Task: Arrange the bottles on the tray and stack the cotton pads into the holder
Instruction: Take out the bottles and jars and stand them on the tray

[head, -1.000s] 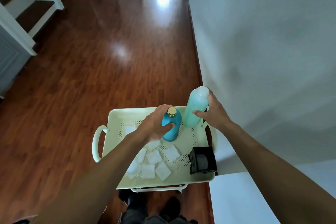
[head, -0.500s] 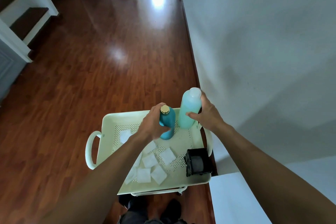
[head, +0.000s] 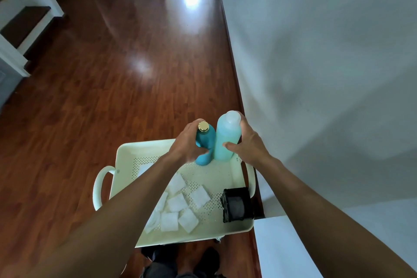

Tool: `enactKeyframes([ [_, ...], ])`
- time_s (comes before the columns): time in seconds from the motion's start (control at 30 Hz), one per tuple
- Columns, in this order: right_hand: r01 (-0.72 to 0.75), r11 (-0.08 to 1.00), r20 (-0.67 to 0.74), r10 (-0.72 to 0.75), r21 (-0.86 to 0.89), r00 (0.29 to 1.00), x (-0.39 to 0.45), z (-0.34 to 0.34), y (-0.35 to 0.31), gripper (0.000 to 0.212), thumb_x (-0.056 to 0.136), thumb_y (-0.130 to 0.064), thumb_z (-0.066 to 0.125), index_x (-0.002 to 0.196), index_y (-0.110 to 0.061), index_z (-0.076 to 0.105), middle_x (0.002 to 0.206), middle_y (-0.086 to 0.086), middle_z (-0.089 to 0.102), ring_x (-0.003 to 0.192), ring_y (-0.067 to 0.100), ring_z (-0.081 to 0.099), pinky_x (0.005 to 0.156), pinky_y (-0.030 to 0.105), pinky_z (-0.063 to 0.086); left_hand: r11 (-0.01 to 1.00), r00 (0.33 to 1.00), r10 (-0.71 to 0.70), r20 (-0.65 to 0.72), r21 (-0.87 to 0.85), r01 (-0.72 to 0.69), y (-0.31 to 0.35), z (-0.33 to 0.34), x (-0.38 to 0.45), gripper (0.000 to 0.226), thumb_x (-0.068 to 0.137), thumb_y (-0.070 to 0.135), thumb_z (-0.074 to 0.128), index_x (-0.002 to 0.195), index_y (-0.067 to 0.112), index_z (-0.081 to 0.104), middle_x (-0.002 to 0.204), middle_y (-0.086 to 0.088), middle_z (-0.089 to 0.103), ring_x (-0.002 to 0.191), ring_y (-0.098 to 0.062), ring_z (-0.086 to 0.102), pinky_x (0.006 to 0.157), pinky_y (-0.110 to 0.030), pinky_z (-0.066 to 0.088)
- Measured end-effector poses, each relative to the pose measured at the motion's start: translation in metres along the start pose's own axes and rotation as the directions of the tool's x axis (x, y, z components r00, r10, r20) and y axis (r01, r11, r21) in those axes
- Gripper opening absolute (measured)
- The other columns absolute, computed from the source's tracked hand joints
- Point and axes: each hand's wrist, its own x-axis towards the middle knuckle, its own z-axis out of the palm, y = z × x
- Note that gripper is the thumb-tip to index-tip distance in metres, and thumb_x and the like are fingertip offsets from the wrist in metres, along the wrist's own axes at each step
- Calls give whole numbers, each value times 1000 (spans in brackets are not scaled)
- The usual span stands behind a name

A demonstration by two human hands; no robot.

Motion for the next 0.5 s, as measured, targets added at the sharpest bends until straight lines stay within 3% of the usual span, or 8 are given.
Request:
enactKeyframes([
  [0.27, 1, 1000, 50, 1, -25, 999, -5, -4, -5, 101, 83, -26, 80, 152, -45, 8, 140, -5, 44, 121, 17, 49, 98, 41, 56, 999, 999, -21, 37, -23, 22, -3, -5, -3, 93, 68, 17, 92, 139, 40, 38, 130, 13, 51, 120, -21, 51, 89, -28, 43],
  [0.4, 21, 994, 60, -15, -109, 998, -11, -7, -11, 114, 87, -21, 77, 153, -46, -12, 153, -2, 36, 133, 23, 47, 106, 44, 47, 998, 996, -69, 59, 15, 68, -7, -8, -4, 110, 68, 13, 92, 154, 35, 26, 154, 4, 42, 136, -24, 44, 101, -33, 44],
  [0.5, 3, 994, 2, -3, -110, 1000, -20, -9, -9, 111, 88, -20, 75, 154, -46, -10, 156, -2, 33, 137, 23, 43, 107, 45, 45, 993, 990, -106, 88, 64, 100, -9, -13, -8, 116, 72, 13, 90, 159, 28, 16, 163, 0, 31, 145, -25, 36, 111, -38, 40],
])
